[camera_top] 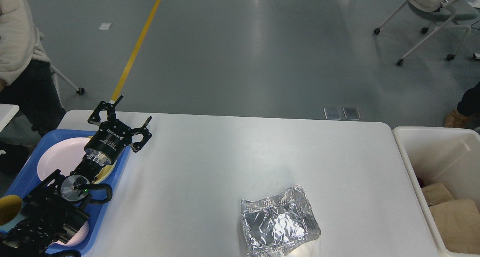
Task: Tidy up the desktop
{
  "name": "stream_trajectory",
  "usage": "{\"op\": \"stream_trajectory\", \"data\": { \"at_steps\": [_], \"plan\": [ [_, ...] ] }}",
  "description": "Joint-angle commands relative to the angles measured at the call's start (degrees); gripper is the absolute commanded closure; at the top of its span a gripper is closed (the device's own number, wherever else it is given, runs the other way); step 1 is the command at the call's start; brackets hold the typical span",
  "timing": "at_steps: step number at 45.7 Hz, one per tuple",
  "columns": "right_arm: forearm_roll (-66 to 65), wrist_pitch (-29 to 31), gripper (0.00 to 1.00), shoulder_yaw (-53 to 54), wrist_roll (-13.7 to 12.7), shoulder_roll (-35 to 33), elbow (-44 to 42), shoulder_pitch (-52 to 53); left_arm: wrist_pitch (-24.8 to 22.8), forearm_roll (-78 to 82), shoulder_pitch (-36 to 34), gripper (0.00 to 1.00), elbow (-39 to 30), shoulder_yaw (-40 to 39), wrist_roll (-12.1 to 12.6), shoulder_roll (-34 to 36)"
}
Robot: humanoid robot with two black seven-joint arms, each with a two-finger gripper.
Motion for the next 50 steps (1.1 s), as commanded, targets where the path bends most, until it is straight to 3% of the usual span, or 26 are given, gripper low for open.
{"op": "stream_trajectory", "data": {
  "at_steps": [1,8,13,18,26,45,50],
  "plan": [
    [0.0,-2.0,1.0,3.1,0.0,0.3,0.1,-3.0,0.0,0.0,0.0,0.03,0.0,0.0,0.0,0.0],
    [0.0,-3.6,1.0,4.3,0.0,0.6,0.1,-4.2,0.0,0.0,0.0,0.03,0.0,0.0,0.0,0.0],
    [0.0,-5.5,0.71,4.4,0.0,0.9,0.6,-4.3,0.0,0.0,0.0,0.03,0.0,0.0,0.0,0.0],
    [0.0,-7.4,0.35,5.3,0.0,1.0,0.8,-4.3,0.0,0.0,0.0,0.03,0.0,0.0,0.0,0.0],
    [0.0,-8.0,0.05,5.8,0.1,1.2,0.9,-4.3,0.0,0.0,0.0,0.03,0.0,0.0,0.0,0.0],
    [0.0,-7.9,0.0,5.7,0.1,2.2,1.3,-3.8,0.0,0.0,0.0,0.03,0.0,0.0,0.0,0.0],
    [0.1,-6.8,0.0,5.6,0.3,2.1,5.1,-2.0,0.0,0.0,0.0,0.03,0.0,0.0,0.0,0.0]
  ]
}}
